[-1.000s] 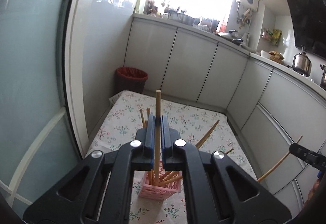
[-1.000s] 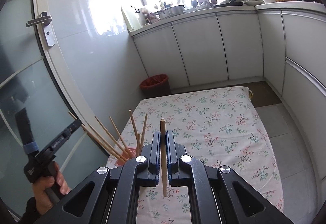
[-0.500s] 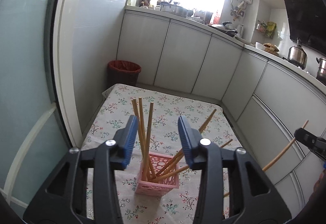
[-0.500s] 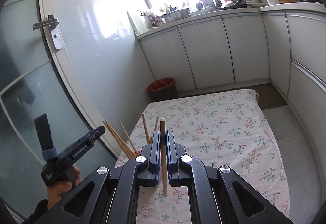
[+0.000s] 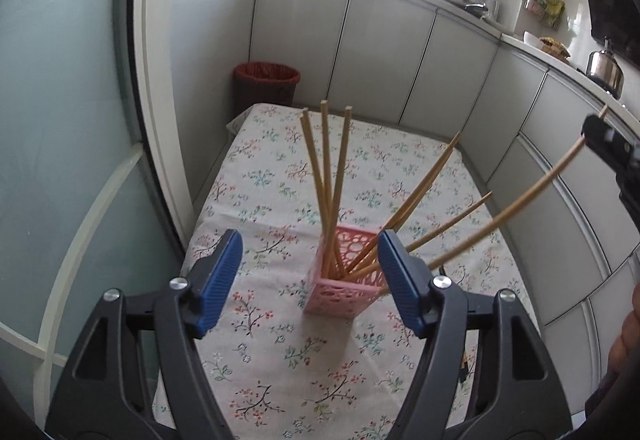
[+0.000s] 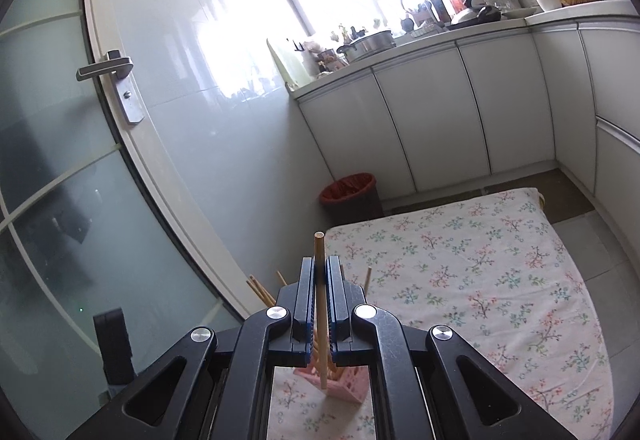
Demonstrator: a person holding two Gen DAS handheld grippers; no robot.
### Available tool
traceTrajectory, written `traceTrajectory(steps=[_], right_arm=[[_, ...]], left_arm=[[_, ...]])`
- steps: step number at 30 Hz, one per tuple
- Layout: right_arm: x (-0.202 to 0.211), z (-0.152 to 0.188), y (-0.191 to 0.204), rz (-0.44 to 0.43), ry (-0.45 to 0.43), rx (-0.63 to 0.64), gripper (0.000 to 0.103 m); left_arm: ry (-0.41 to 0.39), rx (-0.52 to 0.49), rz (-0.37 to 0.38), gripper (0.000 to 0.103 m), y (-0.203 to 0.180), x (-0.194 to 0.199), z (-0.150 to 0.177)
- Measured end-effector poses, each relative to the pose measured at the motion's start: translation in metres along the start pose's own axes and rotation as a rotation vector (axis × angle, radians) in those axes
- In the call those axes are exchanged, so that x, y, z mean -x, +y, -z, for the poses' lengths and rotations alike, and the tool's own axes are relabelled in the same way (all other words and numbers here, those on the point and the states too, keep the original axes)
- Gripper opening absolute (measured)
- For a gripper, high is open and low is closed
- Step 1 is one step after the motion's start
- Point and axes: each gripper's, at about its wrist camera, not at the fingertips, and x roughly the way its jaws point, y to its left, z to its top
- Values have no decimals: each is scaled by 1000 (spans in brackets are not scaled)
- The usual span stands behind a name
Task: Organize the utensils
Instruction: 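Lower the right gripper's chopstick into the pink basket and open the right gripper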
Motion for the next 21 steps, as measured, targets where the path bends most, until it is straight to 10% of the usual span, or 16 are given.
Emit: traceTrajectory(steps=[21], right_arm=[[-93,33,18,38,176,85,18]], left_arm=[[85,2,-9,71,6,-14,4]])
